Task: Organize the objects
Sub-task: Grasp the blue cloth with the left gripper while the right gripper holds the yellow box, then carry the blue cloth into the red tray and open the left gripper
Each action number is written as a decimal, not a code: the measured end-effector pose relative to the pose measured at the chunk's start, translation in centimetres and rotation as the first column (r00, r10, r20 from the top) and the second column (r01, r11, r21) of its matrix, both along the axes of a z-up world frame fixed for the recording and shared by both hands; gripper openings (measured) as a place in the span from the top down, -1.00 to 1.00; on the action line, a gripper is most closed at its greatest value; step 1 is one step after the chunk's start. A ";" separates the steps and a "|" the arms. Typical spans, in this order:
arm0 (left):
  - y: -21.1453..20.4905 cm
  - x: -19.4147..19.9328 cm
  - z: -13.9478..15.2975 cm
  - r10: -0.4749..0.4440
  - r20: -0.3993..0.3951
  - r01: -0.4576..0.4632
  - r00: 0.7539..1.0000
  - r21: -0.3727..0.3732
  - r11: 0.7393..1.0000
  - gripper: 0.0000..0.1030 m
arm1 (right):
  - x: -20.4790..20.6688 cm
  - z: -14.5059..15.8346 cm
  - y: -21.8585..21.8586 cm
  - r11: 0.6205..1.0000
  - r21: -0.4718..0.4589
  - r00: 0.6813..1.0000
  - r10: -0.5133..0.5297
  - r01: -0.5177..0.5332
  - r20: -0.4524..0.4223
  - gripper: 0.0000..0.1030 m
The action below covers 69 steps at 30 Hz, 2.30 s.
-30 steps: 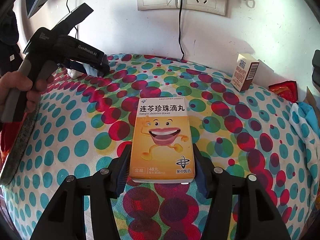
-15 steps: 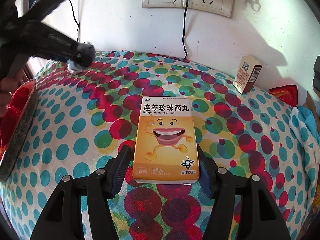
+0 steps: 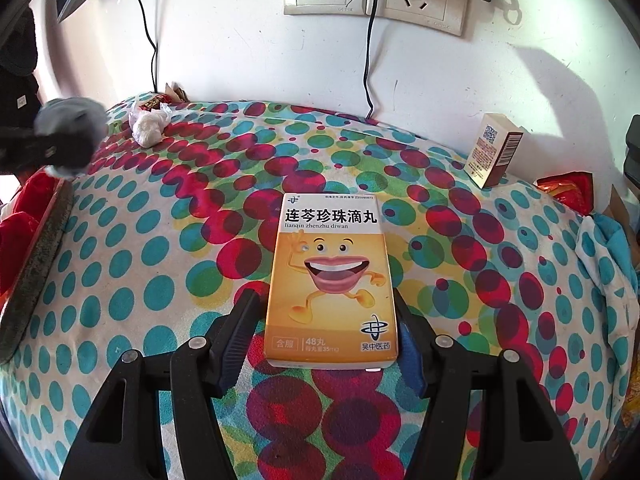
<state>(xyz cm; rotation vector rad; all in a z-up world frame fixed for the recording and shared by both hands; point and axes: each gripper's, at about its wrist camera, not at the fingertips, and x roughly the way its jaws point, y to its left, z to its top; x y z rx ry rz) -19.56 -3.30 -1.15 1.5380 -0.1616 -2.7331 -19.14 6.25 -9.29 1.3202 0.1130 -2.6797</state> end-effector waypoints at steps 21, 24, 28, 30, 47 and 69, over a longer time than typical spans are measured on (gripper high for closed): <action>1.9 12.0 -1.4 0.059 -0.067 -0.060 0.996 -0.014 0.998 0.28 | 0.0 0.0 0.1 0.999 0.009 0.999 -0.047 0.047 -0.001 -0.16; 2.2 13.1 -1.6 0.059 -0.072 -0.060 0.996 -0.014 0.998 0.26 | 0.6 0.1 0.0 0.997 0.005 0.997 -0.078 0.078 -0.005 -0.03; 2.1 14.2 -1.6 0.060 -0.072 -0.060 0.996 0.002 0.998 0.26 | 2.1 0.3 -0.3 0.995 0.002 0.995 -0.098 0.099 -0.008 0.04; 2.0 14.6 -1.7 0.060 -0.075 -0.060 0.995 0.003 0.998 0.26 | 2.8 0.4 -0.1 0.994 -0.004 0.994 -0.109 0.109 -0.009 0.05; 1.6 17.2 -2.9 0.046 -0.081 -0.048 0.996 -0.017 0.999 0.26 | 6.0 0.9 0.8 0.983 -0.098 0.988 -0.156 0.153 -0.019 0.05; -2.5 19.3 -0.5 0.035 -0.112 -0.025 0.993 0.088 0.996 0.26 | 5.6 0.4 -0.1 0.982 -0.014 0.982 -0.189 0.189 -0.006 0.01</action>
